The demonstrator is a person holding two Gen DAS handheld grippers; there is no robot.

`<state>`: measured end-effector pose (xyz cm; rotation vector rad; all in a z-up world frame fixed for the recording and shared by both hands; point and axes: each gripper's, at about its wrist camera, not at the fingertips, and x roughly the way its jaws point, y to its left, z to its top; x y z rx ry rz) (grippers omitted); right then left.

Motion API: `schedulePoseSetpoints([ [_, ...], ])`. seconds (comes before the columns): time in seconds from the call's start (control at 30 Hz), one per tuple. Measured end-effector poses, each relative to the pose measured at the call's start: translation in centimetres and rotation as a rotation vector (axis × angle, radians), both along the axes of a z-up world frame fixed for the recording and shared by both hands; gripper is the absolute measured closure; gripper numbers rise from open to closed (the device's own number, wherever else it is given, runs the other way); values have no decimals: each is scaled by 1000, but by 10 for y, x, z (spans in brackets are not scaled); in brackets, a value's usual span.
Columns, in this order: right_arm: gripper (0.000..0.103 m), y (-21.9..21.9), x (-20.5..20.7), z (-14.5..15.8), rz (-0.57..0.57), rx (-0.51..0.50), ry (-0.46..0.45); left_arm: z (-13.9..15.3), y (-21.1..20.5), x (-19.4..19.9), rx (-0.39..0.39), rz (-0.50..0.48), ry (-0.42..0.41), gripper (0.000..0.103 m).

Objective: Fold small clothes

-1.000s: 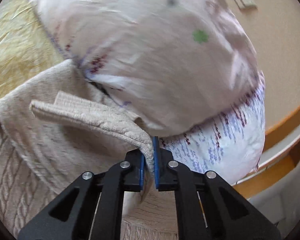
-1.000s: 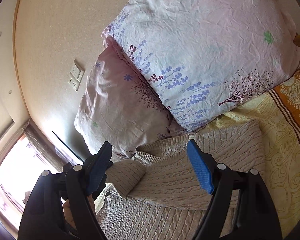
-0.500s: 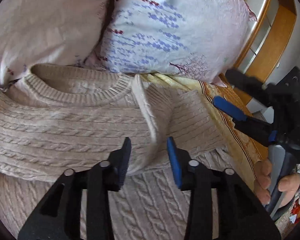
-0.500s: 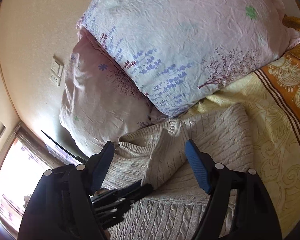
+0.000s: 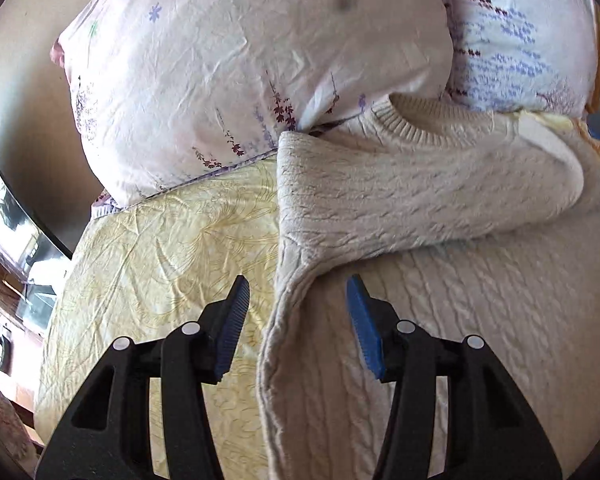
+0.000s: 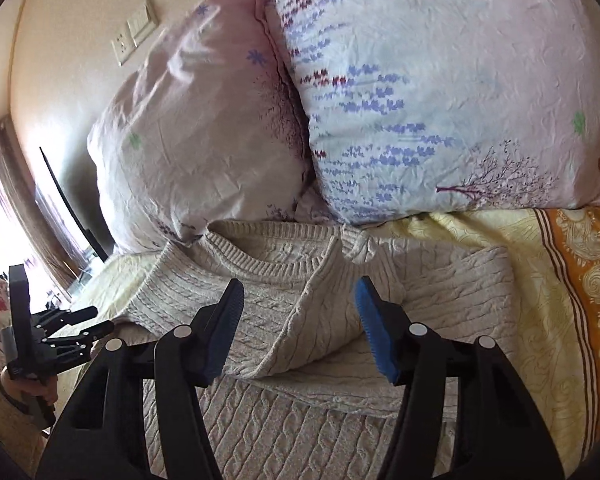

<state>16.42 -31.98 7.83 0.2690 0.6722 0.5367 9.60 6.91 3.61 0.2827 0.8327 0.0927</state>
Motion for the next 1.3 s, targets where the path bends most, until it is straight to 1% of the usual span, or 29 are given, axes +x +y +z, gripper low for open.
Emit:
schedulePoseSetpoints([
  [0.07,42,16,11,-4,-1,-68,41,-3,-3,-1,57,-34,-1,52],
  [0.13,42,29,22,-10,-16,-130,83,-9,-13,6,101,-61,15,52],
  [0.23,43,41,40,-21,-47,-174,155,-24,-26,18,190,-86,49,52],
  [0.27,46,43,44,-23,-63,-195,165,-29,-29,21,218,-93,57,52],
  [0.33,84,44,50,-28,-94,-241,179,-31,-31,25,230,-97,39,53],
  [0.37,89,38,50,-27,-106,-218,184,-30,-30,27,212,-92,42,54],
  [0.4,93,29,47,-25,-125,-174,185,-28,-28,30,186,-86,42,57],
  [0.43,94,17,42,-21,-152,-124,180,-27,-26,31,159,-83,39,60],
  [0.47,94,5,35,-17,-175,-75,170,-26,-23,32,148,-81,35,60],
  [0.53,94,-19,21,-15,-221,18,178,-27,-21,32,154,-76,24,62],
  [0.6,94,-39,10,-26,-243,89,237,-29,-20,32,150,-76,18,62],
  [0.7,94,-55,7,-47,-253,148,329,-28,-19,32,138,-74,11,62],
  [0.8,93,-64,4,-58,-261,218,376,-29,-19,32,138,-69,9,62],
  [0.87,91,-69,4,-59,-271,246,390,-29,-18,32,143,-59,5,69],
  [0.9,91,-71,3,-58,-278,257,394,-29,-16,33,141,-54,7,74],
  [0.97,91,-73,3,-58,-286,274,400,-27,-13,34,119,-47,2,77],
  [1.0,91,-74,3,-58,-289,282,403,-25,-10,34,109,-34,-2,82],
  [1.03,91,-75,3,-59,-290,287,406,-25,-7,35,103,-14,-8,89],
  [1.2,91,-74,5,-60,-283,289,414,-15,20,33,-34,55,-30,88],
  [1.23,89,-73,6,-61,-283,290,417,-14,24,33,-59,68,-30,87],
  [1.3,88,-72,8,-62,-285,291,417,-14,35,33,-138,99,-29,87],
])
